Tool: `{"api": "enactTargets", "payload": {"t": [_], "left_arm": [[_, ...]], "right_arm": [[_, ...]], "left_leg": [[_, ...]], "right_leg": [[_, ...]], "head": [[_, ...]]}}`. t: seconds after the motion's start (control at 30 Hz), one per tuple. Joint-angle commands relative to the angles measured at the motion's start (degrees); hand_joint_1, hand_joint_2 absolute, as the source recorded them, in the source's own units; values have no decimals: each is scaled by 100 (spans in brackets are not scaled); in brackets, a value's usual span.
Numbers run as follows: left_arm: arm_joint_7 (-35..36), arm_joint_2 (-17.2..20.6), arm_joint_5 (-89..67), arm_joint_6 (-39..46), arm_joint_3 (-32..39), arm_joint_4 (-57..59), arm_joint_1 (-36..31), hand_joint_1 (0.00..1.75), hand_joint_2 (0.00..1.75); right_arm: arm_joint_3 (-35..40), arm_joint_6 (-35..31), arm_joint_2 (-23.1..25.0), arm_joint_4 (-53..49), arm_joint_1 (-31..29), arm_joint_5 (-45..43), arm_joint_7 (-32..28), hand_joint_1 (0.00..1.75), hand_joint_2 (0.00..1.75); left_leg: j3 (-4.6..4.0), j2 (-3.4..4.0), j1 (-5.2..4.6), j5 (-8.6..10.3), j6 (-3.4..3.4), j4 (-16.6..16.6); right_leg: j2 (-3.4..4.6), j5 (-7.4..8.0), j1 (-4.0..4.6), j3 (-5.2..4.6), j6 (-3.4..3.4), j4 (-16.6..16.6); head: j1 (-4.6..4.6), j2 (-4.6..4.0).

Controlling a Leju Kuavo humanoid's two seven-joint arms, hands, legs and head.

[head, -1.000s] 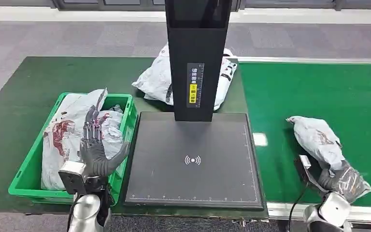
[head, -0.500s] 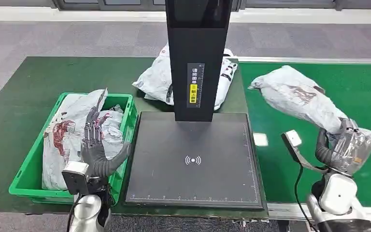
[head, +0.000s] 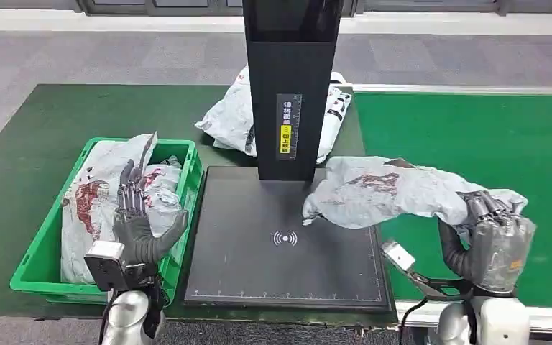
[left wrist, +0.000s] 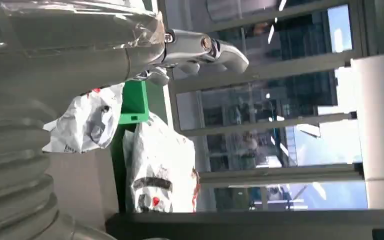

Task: Moved the parcel from conveyor to table for the left to box.

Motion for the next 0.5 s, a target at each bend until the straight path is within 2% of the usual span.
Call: {"api": "enactTargets", "payload": {"t": [0.03,0.07,0.1,0.17,0.2,0.27,0.37,0.5], "left_arm": [[15,-59,31,102,-58,132,171,0,175],[15,-65,22,110,-5,37,224,0,175],[15,-47,15,22,46,-22,265,0,175],[15,-44,-2,-89,109,-38,276,0,175],[15,-45,-12,-125,125,-22,261,0,175],[15,-42,-27,-167,125,69,189,0,175],[15,-49,-35,-150,129,118,134,0,175],[15,-70,-63,-133,170,60,176,0,175]], "right_arm": [[324,15,191,414,-11,253,715,175,175],[1273,268,141,1402,6,-298,819,175,175],[1863,825,-215,1609,-50,-899,935,175,175],[2366,1406,-468,1796,-116,-1523,996,175,175],[2515,1626,-548,1889,-148,-1719,984,175,175],[2677,2084,-616,2031,-160,-2160,788,175,175],[2767,2274,-669,2109,-149,-2307,701,175,175],[2829,2505,-725,2346,-304,-2389,661,175,175]], "left_leg": [[18,12,-2,-2,1,-12],[17,19,0,-3,0,-10],[25,42,5,-6,-2,-12],[29,61,5,-8,-1,-18],[20,43,7,-8,-1,-11],[29,55,4,-7,-3,-14],[23,27,6,-2,-3,-14],[33,42,4,-4,-1,-21]], "right_leg": [[8,1,0,15,-2,-11],[17,4,1,13,-2,-11],[41,10,5,16,-3,-17],[59,15,6,21,-2,-21],[42,11,10,21,-1,-15],[54,12,8,18,-2,-13],[24,6,12,20,-2,-16],[37,9,11,25,-1,-21]], "head": [[0,2],[0,2],[0,2],[0,0],[2,2],[2,2],[0,2],[0,2]]}}
